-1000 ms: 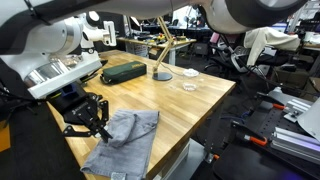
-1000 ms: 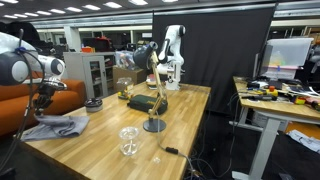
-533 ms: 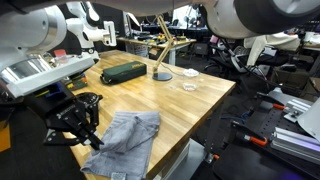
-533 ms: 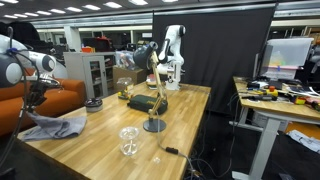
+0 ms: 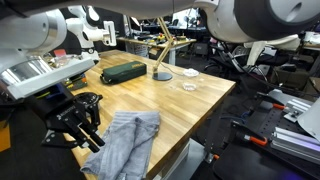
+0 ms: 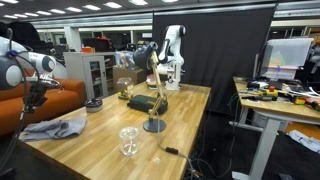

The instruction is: Fold the grey towel from right to left

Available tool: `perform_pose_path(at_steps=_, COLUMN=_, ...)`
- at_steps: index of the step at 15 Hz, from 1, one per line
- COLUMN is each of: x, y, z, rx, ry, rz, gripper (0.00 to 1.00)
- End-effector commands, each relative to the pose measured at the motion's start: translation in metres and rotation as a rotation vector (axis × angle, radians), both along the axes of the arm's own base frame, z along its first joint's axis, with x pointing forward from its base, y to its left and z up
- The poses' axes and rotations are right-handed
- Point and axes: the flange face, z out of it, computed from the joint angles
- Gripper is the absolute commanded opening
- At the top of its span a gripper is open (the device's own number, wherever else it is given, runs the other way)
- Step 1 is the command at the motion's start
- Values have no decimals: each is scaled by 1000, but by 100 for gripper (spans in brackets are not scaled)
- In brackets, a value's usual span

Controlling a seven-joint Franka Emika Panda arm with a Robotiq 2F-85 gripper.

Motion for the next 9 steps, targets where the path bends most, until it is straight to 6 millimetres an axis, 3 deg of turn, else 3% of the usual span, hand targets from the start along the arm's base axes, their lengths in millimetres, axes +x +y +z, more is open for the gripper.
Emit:
perform_pose_path(at_steps=1, x=-1, y=-1, z=1, rx=0, ry=0, rz=2, gripper=16)
perform_pose_path(at_steps=6, x=-1, y=0, z=1, rx=1, ry=-1, rz=2, gripper=16)
perform_pose_path(at_steps=7, x=-1, y=0, z=1, rx=1, ry=-1, rz=2, gripper=41)
perform_pose_path(at_steps=9, x=6, y=-9, z=-2, rx=-2, ry=5, rz=2, gripper=49)
